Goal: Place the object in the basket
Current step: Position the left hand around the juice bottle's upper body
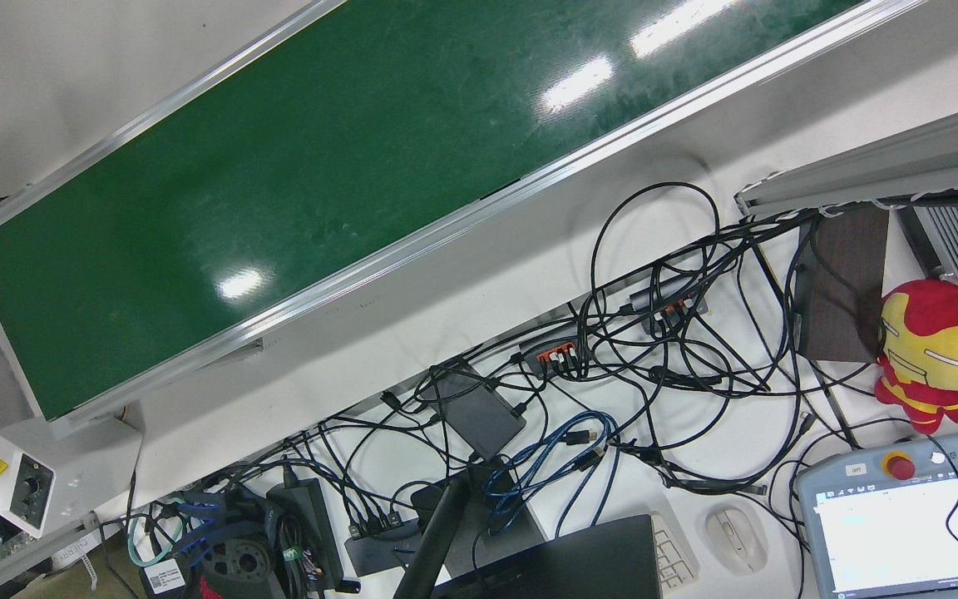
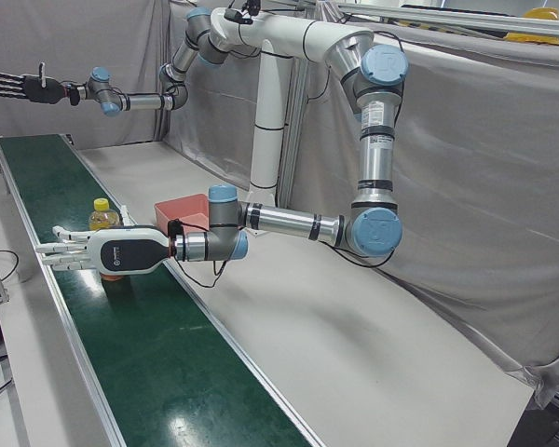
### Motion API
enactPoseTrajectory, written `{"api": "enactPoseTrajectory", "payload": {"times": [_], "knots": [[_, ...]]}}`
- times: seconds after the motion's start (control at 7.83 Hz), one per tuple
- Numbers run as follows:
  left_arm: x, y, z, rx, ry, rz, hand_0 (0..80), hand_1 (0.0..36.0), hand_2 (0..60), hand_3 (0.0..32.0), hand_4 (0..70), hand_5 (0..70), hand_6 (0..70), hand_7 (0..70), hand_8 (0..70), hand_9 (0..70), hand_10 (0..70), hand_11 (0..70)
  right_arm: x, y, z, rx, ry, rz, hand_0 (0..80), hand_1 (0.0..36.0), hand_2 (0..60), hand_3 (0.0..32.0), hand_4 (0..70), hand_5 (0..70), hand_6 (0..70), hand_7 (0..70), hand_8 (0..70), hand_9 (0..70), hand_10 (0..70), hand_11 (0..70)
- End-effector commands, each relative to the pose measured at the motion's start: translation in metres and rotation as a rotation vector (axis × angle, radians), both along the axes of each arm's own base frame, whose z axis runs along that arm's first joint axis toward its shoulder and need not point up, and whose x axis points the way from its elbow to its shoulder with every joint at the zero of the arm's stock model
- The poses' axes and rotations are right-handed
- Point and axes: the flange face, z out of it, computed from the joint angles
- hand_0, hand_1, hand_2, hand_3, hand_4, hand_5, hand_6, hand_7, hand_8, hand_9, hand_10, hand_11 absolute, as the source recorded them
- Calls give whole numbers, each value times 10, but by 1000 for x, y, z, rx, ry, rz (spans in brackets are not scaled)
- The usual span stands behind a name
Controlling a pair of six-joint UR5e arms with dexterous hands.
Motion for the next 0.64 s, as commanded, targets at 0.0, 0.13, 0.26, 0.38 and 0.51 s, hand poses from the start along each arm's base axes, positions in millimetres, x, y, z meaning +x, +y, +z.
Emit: {"api": "enactPoseTrajectory", "payload": {"times": [0.0,0.13,0.26,0.38,0.51], "knots": [[4,-5,-34,-55,-41,4,595,252,233,0,155,622,9,83,71,101,172,276,0,0,0,0,0,1,0,0,0,0,0,0,0,0,0,0,0,0],[5,-5,-40,-70,-56,5,690,284,389,0,700,681,90,145,158,231,320,474,0,0,-1,2,0,1,0,0,0,0,0,0,0,0,0,0,0,0],[5,-5,-40,-82,-66,6,732,308,600,0,700,700,523,391,476,594,526,700,0,0,-1,2,0,1,0,0,0,0,0,0,0,0,0,0,0,0],[5,-4,-40,-84,-68,8,728,316,600,0,700,700,700,679,700,700,681,700,0,0,-1,2,0,1,0,0,0,0,0,0,0,0,0,0,0,0],[4,-4,-43,-80,-62,10,632,289,600,0,700,700,700,700,700,700,700,700,0,0,-2,3,0,1,0,0,0,0,0,0,0,0,0,0,0,0]]}}
